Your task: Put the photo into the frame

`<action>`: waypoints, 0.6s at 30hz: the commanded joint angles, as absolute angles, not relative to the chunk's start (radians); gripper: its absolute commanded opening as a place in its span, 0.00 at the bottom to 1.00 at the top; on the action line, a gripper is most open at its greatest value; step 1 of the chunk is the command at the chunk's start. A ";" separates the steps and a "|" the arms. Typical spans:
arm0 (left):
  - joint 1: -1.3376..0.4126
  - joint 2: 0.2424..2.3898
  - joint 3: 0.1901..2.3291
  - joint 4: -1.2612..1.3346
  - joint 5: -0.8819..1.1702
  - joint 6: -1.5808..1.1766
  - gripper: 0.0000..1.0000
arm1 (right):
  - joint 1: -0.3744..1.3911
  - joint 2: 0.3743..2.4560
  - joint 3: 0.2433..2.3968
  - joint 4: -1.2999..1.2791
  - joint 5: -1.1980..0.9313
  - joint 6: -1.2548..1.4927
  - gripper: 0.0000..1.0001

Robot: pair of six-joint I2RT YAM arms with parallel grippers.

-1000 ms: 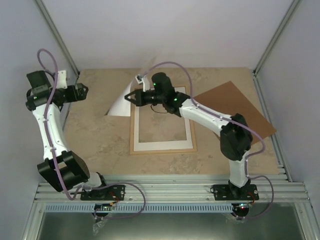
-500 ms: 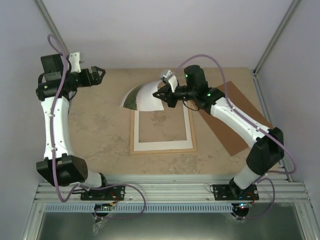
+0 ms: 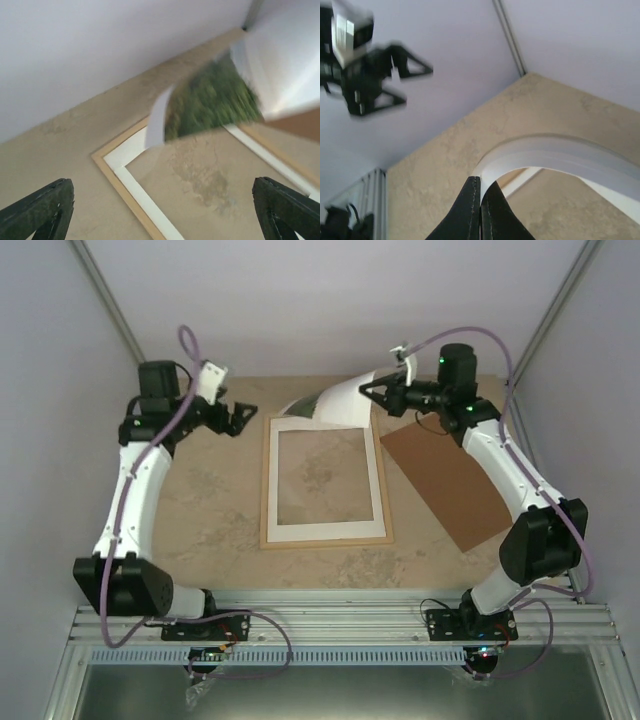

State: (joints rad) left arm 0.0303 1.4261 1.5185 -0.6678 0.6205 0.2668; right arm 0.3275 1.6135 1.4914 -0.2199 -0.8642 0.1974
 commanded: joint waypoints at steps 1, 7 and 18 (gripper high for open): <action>-0.105 1.245 1.330 -0.477 0.552 0.641 1.00 | 0.263 1.626 1.514 0.038 -1.085 0.503 0.01; -0.297 1.174 1.173 -0.203 0.343 0.869 0.99 | 0.259 1.632 1.523 0.152 -1.175 0.648 0.00; -0.452 1.264 1.202 -0.194 0.279 0.963 0.99 | 0.274 1.590 1.484 0.199 -1.166 0.712 0.01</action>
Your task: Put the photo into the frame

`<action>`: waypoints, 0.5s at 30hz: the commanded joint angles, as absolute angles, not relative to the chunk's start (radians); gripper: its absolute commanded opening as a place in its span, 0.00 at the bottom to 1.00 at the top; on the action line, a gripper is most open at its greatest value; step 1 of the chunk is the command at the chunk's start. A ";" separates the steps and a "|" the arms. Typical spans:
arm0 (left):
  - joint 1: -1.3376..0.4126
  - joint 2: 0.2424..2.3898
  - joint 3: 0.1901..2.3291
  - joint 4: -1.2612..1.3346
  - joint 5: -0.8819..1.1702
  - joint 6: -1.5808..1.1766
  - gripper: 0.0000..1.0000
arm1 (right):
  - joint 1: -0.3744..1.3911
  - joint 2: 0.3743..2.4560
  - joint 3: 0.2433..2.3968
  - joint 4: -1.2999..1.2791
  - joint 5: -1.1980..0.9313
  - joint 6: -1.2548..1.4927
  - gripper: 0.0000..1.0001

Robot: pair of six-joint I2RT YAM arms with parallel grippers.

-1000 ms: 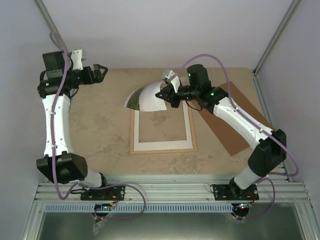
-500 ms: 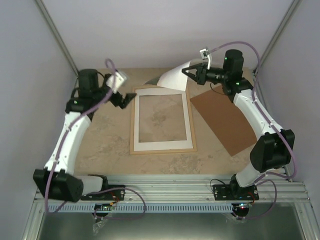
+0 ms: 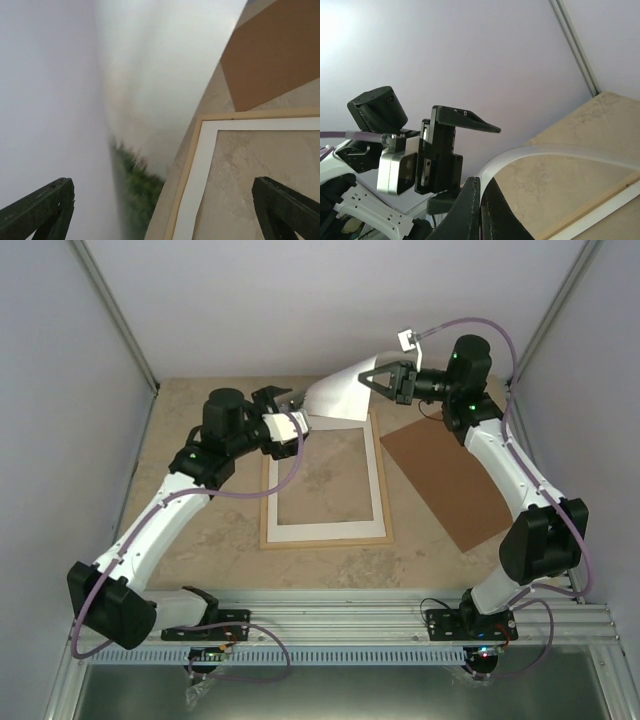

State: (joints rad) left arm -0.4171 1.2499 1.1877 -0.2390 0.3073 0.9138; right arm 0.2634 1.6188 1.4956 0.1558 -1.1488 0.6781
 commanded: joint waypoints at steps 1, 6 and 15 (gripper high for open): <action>-0.456 1.272 1.203 -0.185 0.271 0.958 0.99 | 0.275 1.585 1.481 0.197 -1.167 0.708 0.01; -0.464 1.311 1.257 -0.160 0.218 0.888 0.77 | 0.275 1.566 1.445 0.186 -1.170 0.706 0.01; -0.465 1.295 1.267 -0.199 0.244 0.852 0.00 | 0.275 1.588 1.448 0.197 -1.185 0.719 0.01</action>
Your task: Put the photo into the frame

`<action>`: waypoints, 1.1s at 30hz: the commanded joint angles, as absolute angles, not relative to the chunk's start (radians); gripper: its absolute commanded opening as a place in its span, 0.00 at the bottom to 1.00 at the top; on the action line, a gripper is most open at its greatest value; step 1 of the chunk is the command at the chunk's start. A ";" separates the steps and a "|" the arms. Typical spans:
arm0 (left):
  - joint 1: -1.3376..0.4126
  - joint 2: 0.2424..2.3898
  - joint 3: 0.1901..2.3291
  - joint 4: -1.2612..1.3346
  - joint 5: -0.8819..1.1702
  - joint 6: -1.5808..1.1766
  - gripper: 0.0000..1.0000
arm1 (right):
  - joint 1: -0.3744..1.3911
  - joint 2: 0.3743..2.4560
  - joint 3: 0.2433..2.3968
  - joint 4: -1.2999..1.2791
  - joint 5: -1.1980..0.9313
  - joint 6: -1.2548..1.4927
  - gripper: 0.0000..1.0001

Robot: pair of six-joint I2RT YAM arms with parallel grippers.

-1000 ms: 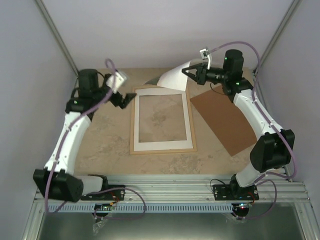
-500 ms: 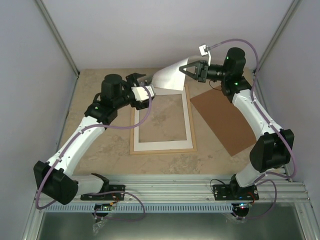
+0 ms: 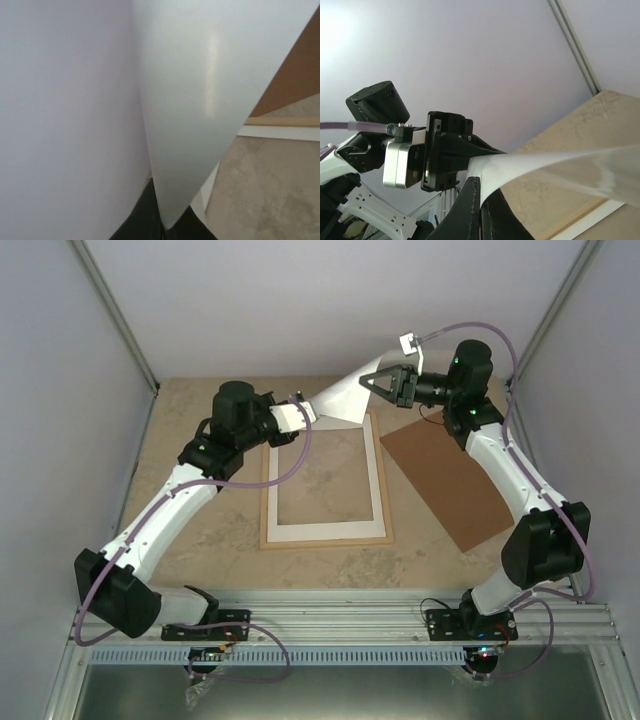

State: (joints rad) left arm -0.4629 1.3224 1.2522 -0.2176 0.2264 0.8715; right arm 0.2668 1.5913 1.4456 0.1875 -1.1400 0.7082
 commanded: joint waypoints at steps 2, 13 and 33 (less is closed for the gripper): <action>-0.464 1.289 1.266 -0.201 0.238 0.832 0.00 | 0.273 1.595 1.457 0.194 -1.186 0.714 0.01; -0.462 1.263 1.287 -0.246 0.223 0.737 0.00 | 0.166 1.579 1.484 0.083 -1.195 0.584 0.58; -0.449 1.351 1.509 -0.574 0.368 0.801 0.00 | 0.191 1.316 1.572 -0.719 -0.684 -0.958 0.98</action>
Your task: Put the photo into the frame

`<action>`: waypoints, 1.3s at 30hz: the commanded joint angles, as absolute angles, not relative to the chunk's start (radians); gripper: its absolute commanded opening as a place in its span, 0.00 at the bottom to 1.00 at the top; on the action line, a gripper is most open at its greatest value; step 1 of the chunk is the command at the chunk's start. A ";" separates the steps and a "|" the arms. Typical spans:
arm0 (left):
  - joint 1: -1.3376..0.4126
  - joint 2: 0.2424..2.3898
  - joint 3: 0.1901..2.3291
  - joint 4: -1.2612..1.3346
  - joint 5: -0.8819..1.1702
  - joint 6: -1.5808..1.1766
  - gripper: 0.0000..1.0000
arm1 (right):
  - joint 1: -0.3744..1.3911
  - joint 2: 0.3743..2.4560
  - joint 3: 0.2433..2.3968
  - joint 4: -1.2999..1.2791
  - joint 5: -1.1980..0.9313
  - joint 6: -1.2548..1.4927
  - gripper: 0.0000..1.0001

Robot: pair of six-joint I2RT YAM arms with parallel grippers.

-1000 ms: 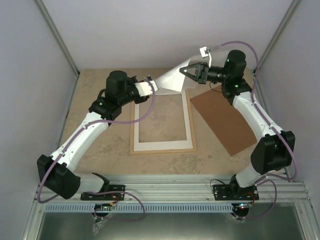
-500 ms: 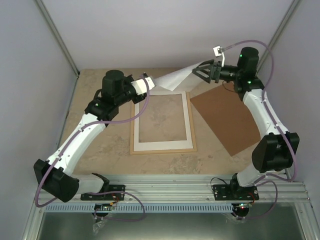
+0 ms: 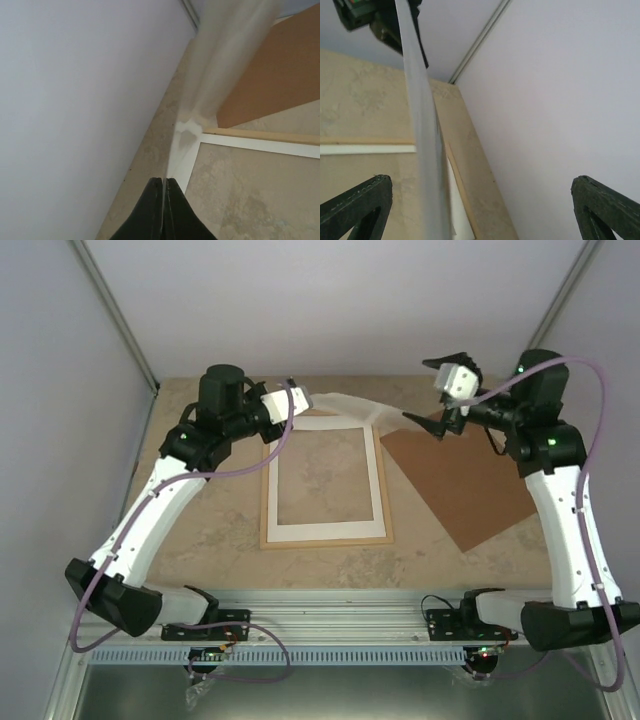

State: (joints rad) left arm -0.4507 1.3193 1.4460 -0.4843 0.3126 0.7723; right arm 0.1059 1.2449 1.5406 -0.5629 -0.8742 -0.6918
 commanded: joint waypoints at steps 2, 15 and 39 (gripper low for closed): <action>-0.451 1.366 1.535 -0.601 0.374 0.798 0.00 | 0.269 1.340 1.592 -0.751 -0.598 -0.974 0.97; -0.457 1.420 1.535 -0.609 0.181 0.725 0.00 | 0.399 1.361 1.681 -0.800 -0.403 -0.898 0.81; -0.457 1.429 1.601 -0.662 0.255 0.686 0.00 | 0.427 1.475 1.664 -0.774 -0.391 -0.842 0.69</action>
